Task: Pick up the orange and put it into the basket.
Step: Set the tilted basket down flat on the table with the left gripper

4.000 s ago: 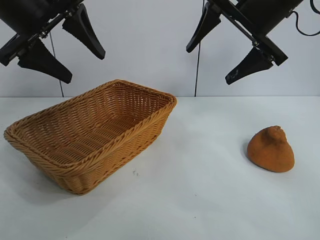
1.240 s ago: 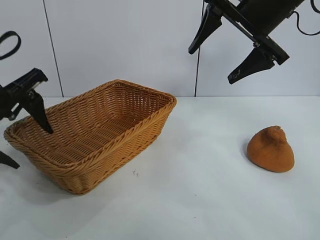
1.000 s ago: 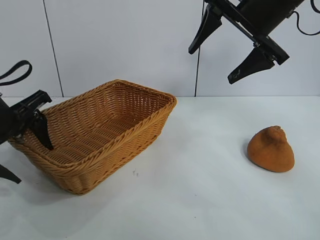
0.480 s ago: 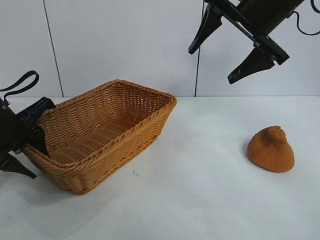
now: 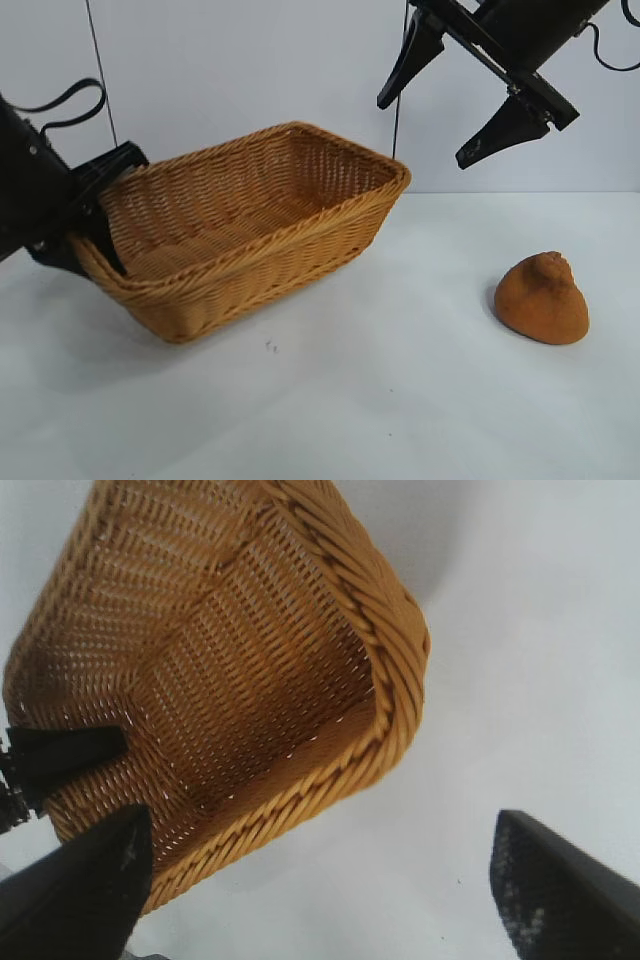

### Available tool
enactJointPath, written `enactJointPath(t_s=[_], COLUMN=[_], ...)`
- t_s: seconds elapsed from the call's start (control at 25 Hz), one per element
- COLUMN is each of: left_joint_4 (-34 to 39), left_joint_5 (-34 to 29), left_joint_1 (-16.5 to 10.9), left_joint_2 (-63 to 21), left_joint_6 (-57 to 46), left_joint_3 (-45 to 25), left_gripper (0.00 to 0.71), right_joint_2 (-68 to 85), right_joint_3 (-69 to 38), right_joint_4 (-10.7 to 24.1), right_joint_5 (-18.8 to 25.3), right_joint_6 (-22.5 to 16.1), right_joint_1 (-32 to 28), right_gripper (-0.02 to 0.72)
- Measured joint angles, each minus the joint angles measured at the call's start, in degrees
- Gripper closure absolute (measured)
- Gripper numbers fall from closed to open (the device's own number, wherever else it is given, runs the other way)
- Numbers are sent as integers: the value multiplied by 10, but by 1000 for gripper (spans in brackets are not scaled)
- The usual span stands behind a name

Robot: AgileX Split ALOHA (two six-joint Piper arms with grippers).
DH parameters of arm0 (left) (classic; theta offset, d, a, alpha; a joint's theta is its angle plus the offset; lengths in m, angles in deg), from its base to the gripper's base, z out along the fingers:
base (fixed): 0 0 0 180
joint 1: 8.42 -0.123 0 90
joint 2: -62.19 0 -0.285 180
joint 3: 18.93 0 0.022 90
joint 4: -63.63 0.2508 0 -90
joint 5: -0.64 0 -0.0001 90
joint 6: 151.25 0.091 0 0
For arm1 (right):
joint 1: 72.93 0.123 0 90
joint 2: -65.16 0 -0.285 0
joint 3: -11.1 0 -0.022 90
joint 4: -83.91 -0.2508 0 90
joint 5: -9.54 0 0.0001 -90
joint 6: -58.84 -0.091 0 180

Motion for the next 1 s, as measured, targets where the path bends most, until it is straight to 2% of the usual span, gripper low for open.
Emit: enactJointPath(t_s=[0.2, 0.32, 0.56, 1.0], left_joint_4=[51, 89, 98, 93], left_joint_5=[-110, -149, -171, -190], left_joint_1=[-1, -1, -1, -1], left_joint_2=[57, 87, 95, 95], left_joint_6=[59, 77, 133, 168], left_joint_3=[102, 141, 156, 156], left_gripper=[623, 623, 623, 623], right_joint_2=[0, 0, 0, 0], right_joint_3=[0, 0, 0, 0], right_joint_4=[0, 0, 0, 0], right_joint_5=[2, 4, 7, 5], right_joint_6=[0, 0, 0, 0], right_joint_1=[0, 0, 0, 0], right_gripper=[75, 75, 75, 75])
